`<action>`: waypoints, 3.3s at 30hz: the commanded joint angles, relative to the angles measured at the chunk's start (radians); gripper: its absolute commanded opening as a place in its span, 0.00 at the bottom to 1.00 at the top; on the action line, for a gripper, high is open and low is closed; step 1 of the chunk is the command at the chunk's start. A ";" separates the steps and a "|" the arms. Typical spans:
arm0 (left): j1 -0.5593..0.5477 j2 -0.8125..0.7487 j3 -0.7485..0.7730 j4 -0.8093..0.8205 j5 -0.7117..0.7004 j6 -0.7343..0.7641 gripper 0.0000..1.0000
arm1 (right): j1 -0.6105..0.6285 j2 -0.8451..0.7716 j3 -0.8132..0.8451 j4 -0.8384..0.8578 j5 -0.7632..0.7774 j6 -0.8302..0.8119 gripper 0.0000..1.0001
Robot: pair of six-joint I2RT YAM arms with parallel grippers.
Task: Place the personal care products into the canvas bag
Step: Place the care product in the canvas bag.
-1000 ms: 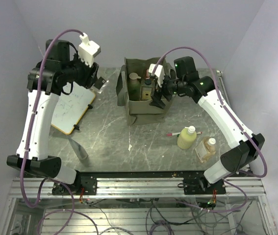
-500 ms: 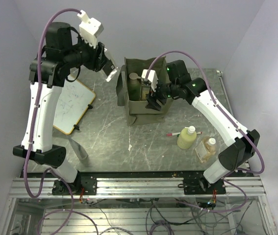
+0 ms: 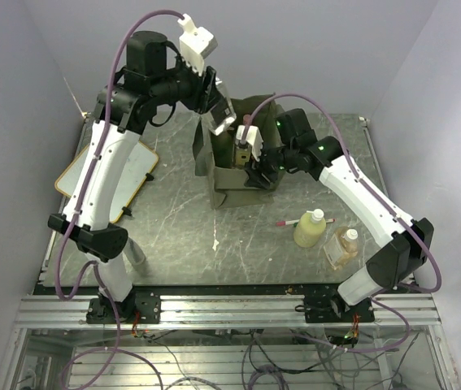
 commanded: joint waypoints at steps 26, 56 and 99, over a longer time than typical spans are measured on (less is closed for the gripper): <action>-0.080 -0.056 -0.334 0.203 0.207 0.294 0.07 | 0.005 -0.142 -0.136 -0.007 -0.066 -0.027 0.43; -0.081 0.140 -0.214 0.135 0.202 0.412 0.07 | -0.004 -0.223 -0.123 0.169 -0.031 0.048 0.48; -0.019 0.236 -0.311 0.116 0.248 0.580 0.07 | -0.042 -0.255 -0.193 0.138 -0.023 0.005 0.36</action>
